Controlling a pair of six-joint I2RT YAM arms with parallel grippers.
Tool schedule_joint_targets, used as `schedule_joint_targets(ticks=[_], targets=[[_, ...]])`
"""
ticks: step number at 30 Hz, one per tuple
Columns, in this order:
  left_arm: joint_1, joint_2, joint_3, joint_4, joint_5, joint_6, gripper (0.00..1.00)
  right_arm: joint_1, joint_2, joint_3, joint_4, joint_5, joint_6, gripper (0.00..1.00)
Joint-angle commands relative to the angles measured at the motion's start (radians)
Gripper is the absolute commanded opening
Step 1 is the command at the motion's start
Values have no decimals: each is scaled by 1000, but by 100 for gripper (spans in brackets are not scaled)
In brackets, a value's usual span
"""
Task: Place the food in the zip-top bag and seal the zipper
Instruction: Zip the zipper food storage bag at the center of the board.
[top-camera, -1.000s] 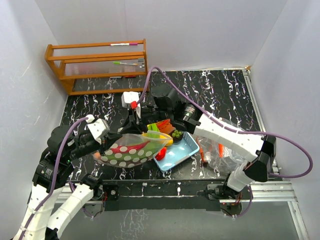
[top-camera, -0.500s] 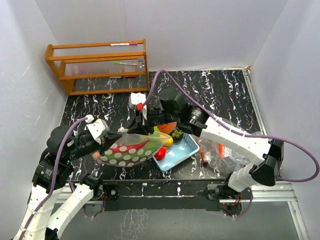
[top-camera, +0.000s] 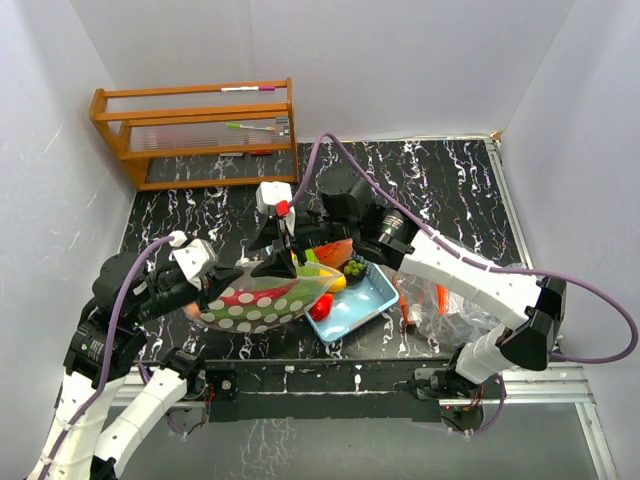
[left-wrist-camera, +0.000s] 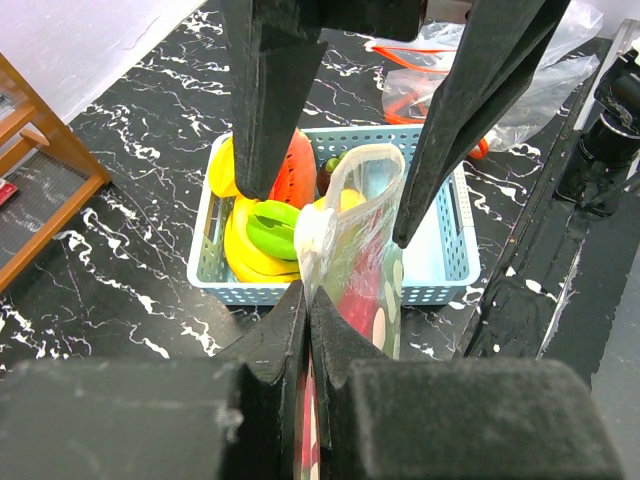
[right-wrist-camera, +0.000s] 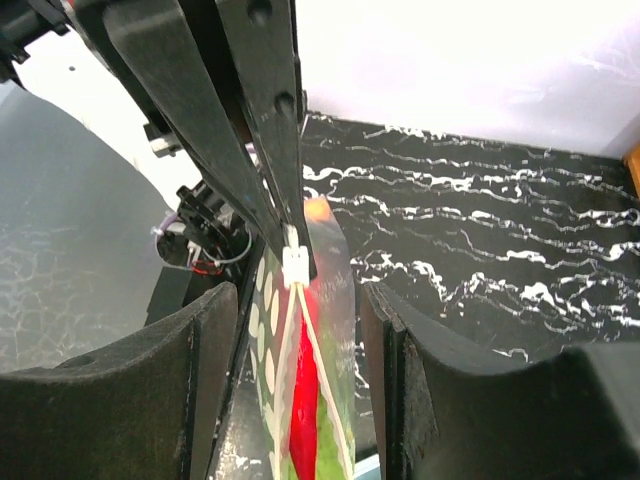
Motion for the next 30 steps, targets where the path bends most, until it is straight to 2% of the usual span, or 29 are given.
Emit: schedule_joint_targets(ticks=[1,13,24,30], targets=[[-1,-10,7,48,6,-3,0,-5,20,88,41,-66,6,55],[0,-12,13,48,6,-1,0,-5,61,118,42,-70,25,52],[0,-15,7,49,5,-1,0,-5,78,142,50,-107,39,43],[0,-19,7,46,2,-1,0,-5,82,137,49,-109,44,43]])
